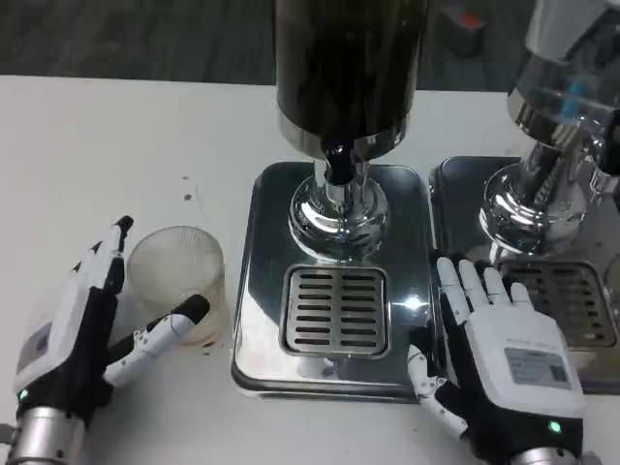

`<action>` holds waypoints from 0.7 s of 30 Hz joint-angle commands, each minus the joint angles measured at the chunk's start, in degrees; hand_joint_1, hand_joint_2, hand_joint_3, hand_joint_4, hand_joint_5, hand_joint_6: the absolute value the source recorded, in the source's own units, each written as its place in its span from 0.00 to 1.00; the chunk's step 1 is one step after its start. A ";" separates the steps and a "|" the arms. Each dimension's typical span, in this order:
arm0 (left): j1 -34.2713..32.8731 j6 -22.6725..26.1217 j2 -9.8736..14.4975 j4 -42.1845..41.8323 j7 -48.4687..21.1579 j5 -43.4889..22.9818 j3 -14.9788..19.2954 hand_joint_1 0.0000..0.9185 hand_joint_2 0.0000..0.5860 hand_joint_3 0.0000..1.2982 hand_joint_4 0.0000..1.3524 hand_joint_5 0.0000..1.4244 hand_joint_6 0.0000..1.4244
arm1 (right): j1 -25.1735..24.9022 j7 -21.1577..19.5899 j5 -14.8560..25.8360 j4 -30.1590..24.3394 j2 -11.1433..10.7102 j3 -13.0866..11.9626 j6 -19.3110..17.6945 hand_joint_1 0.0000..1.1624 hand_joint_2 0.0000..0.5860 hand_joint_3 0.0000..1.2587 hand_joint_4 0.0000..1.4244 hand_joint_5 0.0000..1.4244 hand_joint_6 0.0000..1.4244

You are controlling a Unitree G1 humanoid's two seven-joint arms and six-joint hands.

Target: Grasp the cup under the faucet to collect the drink, then remove the cup.

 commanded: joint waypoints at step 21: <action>-6.38 -6.12 -1.05 10.81 1.06 -0.01 -2.17 0.20 0.08 0.09 0.13 0.29 0.30 | 0.15 1.07 0.56 -0.34 1.20 0.05 0.94 0.17 0.98 0.00 0.00 0.00 0.00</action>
